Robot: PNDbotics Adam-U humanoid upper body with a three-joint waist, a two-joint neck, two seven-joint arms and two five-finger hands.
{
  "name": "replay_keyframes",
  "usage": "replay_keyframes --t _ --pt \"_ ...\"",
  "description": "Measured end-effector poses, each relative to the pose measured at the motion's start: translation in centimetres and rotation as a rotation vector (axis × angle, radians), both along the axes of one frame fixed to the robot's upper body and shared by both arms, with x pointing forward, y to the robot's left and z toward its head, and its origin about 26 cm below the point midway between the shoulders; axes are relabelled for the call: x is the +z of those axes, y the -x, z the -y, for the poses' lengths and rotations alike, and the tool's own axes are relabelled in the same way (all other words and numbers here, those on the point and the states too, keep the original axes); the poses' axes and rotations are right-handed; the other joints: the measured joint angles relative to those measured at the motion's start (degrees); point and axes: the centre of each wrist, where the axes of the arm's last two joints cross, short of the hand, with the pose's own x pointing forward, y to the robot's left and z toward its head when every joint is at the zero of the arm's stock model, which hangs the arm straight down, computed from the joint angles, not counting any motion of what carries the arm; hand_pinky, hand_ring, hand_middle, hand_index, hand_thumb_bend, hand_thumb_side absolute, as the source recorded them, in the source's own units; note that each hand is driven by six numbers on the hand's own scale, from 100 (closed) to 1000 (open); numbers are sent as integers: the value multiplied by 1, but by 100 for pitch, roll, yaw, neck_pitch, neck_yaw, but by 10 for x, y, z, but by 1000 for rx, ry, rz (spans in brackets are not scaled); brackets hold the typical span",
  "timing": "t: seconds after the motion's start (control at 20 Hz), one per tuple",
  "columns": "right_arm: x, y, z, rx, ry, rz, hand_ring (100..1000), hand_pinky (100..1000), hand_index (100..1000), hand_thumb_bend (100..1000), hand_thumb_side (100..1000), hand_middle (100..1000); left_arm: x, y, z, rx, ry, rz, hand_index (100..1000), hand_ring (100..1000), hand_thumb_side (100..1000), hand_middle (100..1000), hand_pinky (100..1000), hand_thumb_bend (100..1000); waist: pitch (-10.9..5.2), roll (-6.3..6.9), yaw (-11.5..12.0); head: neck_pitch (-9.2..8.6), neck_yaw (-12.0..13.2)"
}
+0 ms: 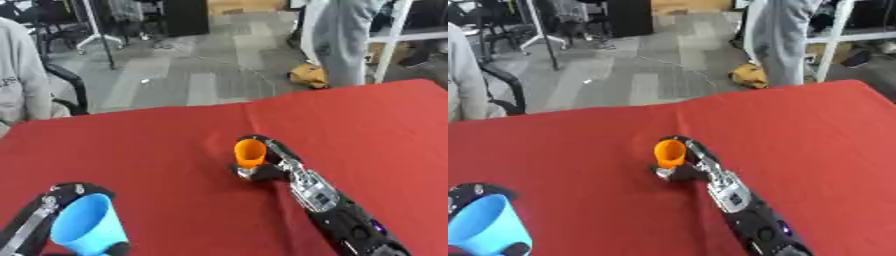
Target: Pour the contents of one cup into another cup.
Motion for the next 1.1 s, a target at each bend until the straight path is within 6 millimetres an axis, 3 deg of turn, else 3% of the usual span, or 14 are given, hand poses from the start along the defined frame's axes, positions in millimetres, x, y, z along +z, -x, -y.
replay_keyframes --t 0.2,0.35,0.8,1.1 --pt "0 0 -1 0 -2 -2 587 723 804 420 100 664 0 0 0 -1 0 0 689 419 100 471 509 513 0 0 -2 -1 -14" --pt "0 0 -1 1 -3 -2 541 700 769 343 100 623 0 0 0 -1 0 1 689 419 100 470 509 515 0 0 -2 -1 -16" --pt "3 0 -3 4 -7 8 528 690 765 287 100 616 1 1 0 -3 0 5 688 419 100 469 508 515 0 -6 -36 -45 -16" --pt "26 0 -2 23 14 77 528 690 765 292 100 615 1 1 0 -10 -6 7 687 419 100 469 508 512 -8 -42 -88 -45 -8"
